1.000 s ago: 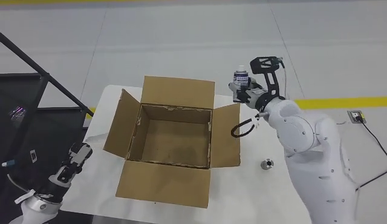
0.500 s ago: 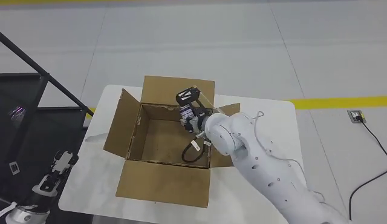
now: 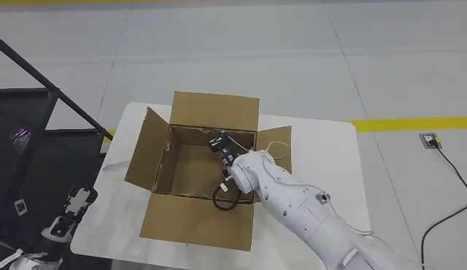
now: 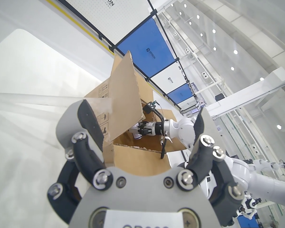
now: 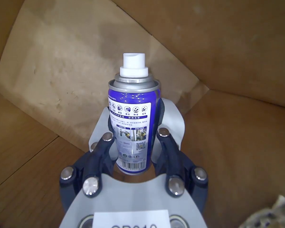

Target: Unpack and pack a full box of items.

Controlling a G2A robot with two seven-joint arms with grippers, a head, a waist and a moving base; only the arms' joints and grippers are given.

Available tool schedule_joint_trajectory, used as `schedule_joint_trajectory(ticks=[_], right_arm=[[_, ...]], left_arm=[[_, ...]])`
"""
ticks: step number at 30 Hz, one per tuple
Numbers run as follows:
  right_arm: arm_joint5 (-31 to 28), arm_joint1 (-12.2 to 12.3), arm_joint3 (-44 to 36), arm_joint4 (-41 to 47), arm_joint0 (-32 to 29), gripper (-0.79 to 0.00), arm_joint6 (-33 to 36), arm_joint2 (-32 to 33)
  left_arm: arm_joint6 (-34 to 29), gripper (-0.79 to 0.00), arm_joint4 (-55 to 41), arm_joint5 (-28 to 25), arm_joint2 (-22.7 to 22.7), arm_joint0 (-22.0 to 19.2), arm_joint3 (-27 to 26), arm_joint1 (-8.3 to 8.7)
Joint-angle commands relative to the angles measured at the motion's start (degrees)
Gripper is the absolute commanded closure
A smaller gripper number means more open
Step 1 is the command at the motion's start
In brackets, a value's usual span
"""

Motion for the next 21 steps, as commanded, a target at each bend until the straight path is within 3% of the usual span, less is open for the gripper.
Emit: schedule_joint_trajectory(ticks=[1,4,6,9,11,16,21], right_arm=[[-0.36,-0.90,1.75,0.41,0.58,-0.634,-0.36,-0.43],[-0.62,-1.92,3.38,0.59,1.37,-0.767,-0.58,-0.70],[-0.77,-2.39,3.56,0.65,1.70,-0.748,-1.05,-0.61],[-0.80,-2.64,1.74,0.84,1.79,-0.785,-1.41,0.14],[-1.37,-2.40,-1.83,1.47,1.27,-0.757,-0.63,1.18],[-0.13,0.22,-16.25,-2.02,-2.61,-0.727,3.01,5.45],[-1.41,4.61,-38.65,-8.16,-11.90,-0.767,9.91,13.84]], left_arm=[[-0.08,-0.785,-0.08,-0.23,-0.11,0.13,0.09,-0.03],[-0.19,-0.785,-0.26,-0.39,-0.13,0.20,0.09,-0.07],[-0.29,-0.785,-0.16,-0.52,-0.12,0.21,-0.08,-0.09],[-0.41,-0.785,-0.20,-0.60,-0.10,0.25,-0.19,-0.12],[-0.54,-0.785,-0.17,-0.63,-0.12,0.25,-0.26,-0.13],[-0.78,-0.785,0.10,-0.52,0.21,0.14,-0.75,-0.19],[-1.03,-0.785,0.42,-0.23,0.28,-0.16,-1.39,-0.20]])
